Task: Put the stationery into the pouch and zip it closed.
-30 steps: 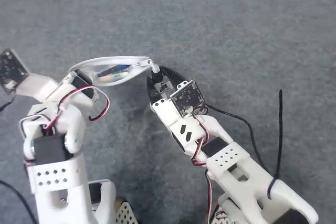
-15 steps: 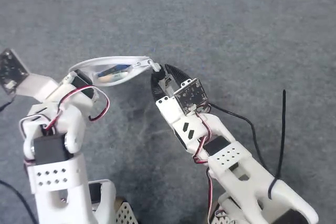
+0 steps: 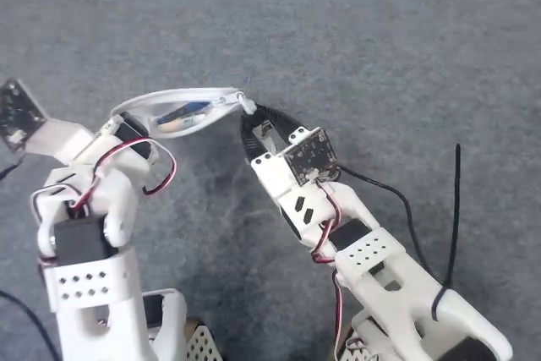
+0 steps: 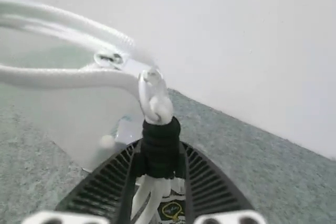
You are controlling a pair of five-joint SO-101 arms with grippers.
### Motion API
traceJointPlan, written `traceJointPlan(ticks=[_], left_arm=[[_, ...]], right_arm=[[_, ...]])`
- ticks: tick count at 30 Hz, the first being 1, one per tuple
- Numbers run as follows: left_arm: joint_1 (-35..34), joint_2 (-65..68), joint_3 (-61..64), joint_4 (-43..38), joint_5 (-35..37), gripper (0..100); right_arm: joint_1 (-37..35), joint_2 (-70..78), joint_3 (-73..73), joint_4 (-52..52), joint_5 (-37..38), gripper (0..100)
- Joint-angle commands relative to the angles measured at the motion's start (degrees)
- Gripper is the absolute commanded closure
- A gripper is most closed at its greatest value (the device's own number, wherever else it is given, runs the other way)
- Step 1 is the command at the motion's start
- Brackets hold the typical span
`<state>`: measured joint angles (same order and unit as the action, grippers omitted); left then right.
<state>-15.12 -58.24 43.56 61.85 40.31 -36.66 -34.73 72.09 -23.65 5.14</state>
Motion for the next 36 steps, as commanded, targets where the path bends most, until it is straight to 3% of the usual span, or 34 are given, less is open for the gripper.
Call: traceJointPlan(ticks=[1,8,11,14,19,23,29,36], left_arm=[[0.09,-2.46,-0.84,-0.88,-0.18,99],[0.00,-2.55,-0.04,-1.14,-0.18,99],[-0.18,-2.81,1.89,-3.87,-0.35,99],[-0.18,-2.81,3.03,-5.36,-0.35,98],[-0.26,-2.81,3.65,-4.84,-0.44,88],[-0.18,-2.81,4.09,-4.57,-4.75,81],[0.26,-2.81,4.18,-4.57,-5.63,79],[0.79,-2.81,3.91,-4.75,-9.32,79]], right_arm=[[0.40,-0.75,-1.85,-2.95,0.88,99.4],[0.22,-0.84,-0.70,-2.51,1.58,99.4],[-2.33,-2.95,1.05,0.04,5.45,99.4],[-5.67,-8.04,1.23,10.07,6.86,99.4],[-6.46,-19.65,-1.49,30.55,6.59,99.4],[-6.55,-28.09,-3.69,43.47,3.69,99.4],[-11.65,-37.58,-3.78,55.96,5.98,99.4],[-16.75,-42.51,-3.87,62.46,5.89,99.4]])
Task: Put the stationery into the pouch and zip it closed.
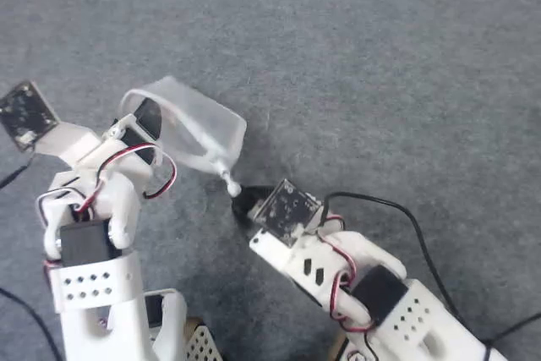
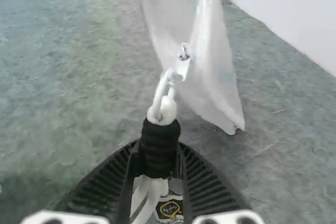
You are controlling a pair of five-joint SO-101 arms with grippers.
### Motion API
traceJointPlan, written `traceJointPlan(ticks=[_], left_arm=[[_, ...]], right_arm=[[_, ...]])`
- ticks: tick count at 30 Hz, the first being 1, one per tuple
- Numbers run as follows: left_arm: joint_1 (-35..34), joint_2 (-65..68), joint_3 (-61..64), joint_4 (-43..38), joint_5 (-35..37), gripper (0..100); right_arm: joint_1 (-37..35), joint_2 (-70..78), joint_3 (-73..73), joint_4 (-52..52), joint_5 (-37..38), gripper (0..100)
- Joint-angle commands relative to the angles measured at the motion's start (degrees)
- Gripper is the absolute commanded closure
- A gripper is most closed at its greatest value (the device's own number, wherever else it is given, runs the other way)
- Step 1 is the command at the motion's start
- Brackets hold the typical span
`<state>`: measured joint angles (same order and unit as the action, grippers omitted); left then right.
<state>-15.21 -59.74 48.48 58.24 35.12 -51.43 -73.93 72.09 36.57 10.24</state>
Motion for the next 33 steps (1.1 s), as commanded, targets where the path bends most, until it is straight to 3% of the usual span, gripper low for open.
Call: traceJointPlan(ticks=[1,13,24,33], left_arm=[[1.93,-1.32,-1.01,-1.23,-5.45,79],[15.03,-1.41,-3.56,-0.97,-15.65,79],[26.37,-1.41,-3.82,-1.23,-24.88,76],[33.93,-1.41,-4.53,2.46,-32.09,76]], right_arm=[[-2.07,-3.65,-3.87,2.42,0.79,99.4],[-2.07,-6.37,-2.81,6.46,3.96,99.3],[-2.07,-30.29,1.23,22.11,1.76,99.3],[-2.07,-30.11,1.32,27.12,1.41,99.3]])
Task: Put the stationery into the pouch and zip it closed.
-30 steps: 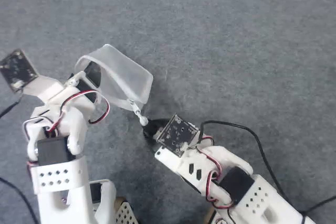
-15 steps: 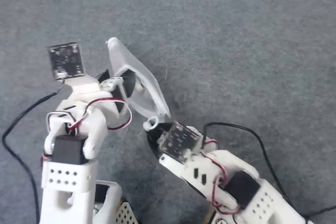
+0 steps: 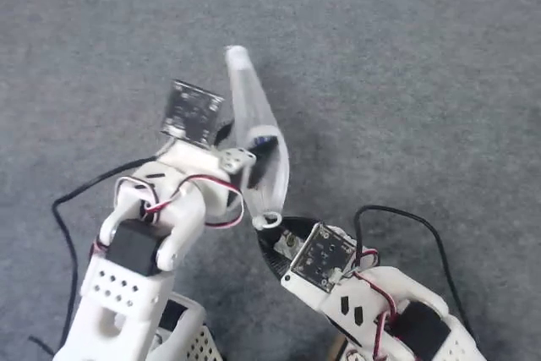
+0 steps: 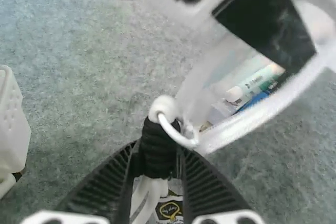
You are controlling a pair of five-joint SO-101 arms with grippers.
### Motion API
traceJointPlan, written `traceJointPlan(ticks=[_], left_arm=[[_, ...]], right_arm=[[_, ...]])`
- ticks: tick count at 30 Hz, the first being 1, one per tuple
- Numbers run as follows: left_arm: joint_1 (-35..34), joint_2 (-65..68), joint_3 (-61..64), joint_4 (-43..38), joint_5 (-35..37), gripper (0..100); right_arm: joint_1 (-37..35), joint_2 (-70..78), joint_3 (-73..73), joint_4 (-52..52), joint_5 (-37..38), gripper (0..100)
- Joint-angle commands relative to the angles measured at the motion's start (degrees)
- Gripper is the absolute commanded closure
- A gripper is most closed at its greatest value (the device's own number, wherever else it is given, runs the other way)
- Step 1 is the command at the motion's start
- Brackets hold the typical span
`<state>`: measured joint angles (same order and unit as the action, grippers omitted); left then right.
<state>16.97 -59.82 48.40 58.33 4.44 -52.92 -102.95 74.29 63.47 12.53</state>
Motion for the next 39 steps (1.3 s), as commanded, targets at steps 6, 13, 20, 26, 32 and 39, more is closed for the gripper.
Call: traceJointPlan(ticks=[6,13,20,26,32,39], left_arm=[[6.24,-1.23,-9.27,10.29,-1.76,76],[6.42,-1.32,-9.63,15.03,-3.16,76],[6.51,-1.32,-9.63,15.12,-4.22,77],[6.24,-1.32,-9.63,15.21,-4.13,77],[6.15,-1.32,-9.71,15.03,-3.96,77],[5.19,-1.41,-12.18,17.23,-3.87,77]], right_arm=[[-0.22,-1.10,-0.70,-0.31,-0.88,99.3],[-0.13,-1.10,-0.62,-1.71,-2.73,99.3],[3.91,-1.10,-0.62,-3.03,-2.81,99.3],[5.67,-1.10,-0.53,-3.65,-2.81,99.3],[5.76,-1.10,-0.53,-3.65,-2.81,99.3],[6.46,-1.10,-0.53,-3.65,-2.73,99.3]])
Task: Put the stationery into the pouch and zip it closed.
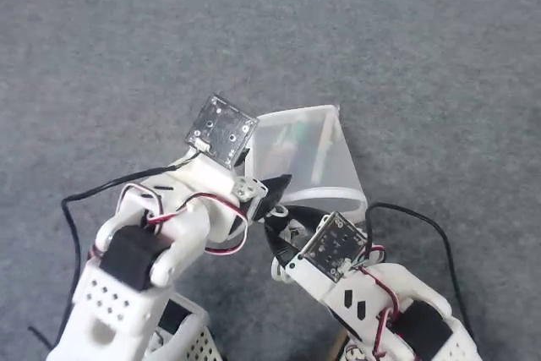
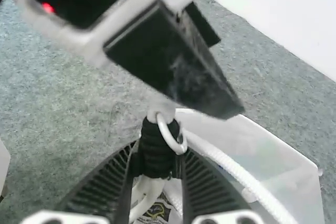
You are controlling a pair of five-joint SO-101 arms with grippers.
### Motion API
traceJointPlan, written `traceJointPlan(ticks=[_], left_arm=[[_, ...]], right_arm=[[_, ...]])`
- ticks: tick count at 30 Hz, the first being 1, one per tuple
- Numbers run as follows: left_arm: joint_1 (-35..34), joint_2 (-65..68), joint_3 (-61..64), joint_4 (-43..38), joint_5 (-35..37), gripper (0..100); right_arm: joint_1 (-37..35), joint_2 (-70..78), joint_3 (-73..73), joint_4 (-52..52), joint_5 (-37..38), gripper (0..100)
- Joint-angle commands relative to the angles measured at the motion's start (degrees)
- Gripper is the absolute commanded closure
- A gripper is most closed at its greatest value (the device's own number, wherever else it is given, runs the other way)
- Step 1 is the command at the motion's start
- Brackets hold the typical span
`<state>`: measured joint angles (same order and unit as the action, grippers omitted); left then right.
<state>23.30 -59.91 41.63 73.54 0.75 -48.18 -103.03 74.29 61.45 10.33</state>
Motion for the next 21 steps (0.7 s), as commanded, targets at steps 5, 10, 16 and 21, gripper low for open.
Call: traceJointPlan(ticks=[5,10,16,21], left_arm=[[-4.48,-1.32,-6.29,2.37,-0.09,77],[-4.48,-1.85,-6.11,2.46,-0.09,77],[-4.84,-12.66,-5.49,3.96,-0.09,77],[-4.84,-21.98,0.84,1.14,-0.44,77]], right_arm=[[5.05,-1.01,-0.44,-3.03,-0.53,99.3],[6.37,-1.01,-0.44,-3.65,-0.62,99.3],[8.13,-1.01,2.29,-7.78,-0.62,99.3],[10.07,-1.01,4.31,-11.47,-0.62,99.3]])
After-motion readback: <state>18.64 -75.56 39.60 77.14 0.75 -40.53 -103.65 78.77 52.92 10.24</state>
